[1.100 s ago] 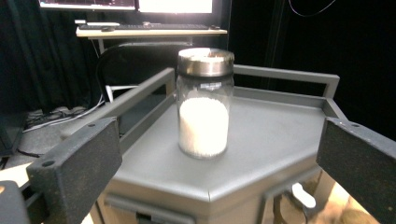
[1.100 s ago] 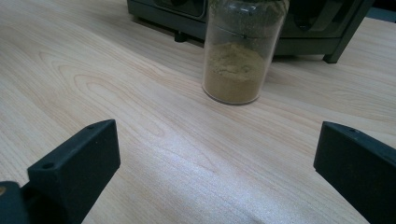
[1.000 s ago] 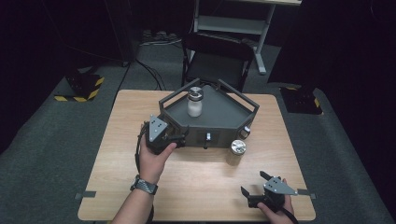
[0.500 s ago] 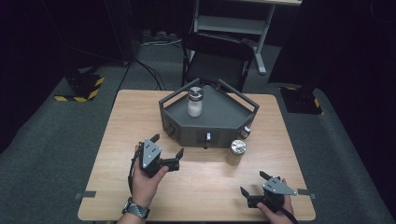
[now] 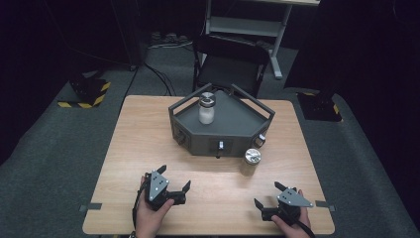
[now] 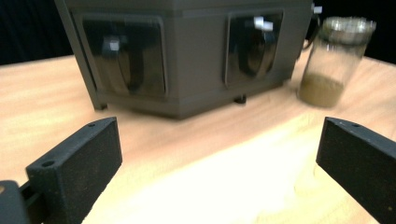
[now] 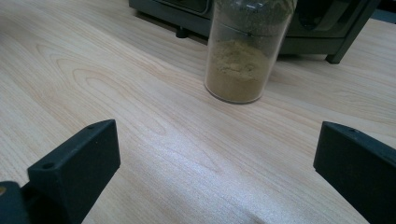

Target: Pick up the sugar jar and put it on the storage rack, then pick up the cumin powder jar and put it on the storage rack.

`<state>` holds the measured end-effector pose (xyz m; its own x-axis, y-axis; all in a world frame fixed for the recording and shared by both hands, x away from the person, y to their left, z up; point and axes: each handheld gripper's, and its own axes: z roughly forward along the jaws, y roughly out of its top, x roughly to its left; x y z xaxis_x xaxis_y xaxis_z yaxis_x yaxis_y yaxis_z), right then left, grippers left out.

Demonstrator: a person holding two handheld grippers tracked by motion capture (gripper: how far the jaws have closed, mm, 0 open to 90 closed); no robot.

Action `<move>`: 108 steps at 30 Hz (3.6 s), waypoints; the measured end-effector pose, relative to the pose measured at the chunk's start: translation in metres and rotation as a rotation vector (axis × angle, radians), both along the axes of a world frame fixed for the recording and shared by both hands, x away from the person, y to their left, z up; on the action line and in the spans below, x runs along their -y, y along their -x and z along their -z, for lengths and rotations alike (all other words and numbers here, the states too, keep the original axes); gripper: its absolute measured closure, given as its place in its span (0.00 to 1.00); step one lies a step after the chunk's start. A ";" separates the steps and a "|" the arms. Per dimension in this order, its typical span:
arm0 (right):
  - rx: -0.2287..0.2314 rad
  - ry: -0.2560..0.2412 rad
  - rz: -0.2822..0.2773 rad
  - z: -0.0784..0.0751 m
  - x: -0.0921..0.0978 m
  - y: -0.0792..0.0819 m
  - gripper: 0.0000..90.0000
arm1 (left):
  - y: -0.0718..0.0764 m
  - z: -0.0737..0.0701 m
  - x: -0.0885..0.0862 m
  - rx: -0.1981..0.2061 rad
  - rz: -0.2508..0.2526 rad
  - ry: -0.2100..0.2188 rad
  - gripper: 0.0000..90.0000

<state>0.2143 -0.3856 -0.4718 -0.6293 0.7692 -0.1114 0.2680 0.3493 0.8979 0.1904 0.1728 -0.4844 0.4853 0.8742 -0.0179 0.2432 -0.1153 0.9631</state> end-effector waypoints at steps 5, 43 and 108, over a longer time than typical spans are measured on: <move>0.000 0.005 0.002 0.000 -0.002 0.000 0.01 | 0.003 0.004 0.001 -0.046 0.015 -0.040 0.01; 0.027 -0.039 0.064 -0.010 -0.001 0.006 0.00 | 0.003 0.001 0.008 -0.106 0.084 -0.123 0.01; 0.021 -0.068 0.091 -0.028 -0.050 -0.071 0.01 | 0.000 0.000 0.004 -0.115 0.095 -0.117 0.01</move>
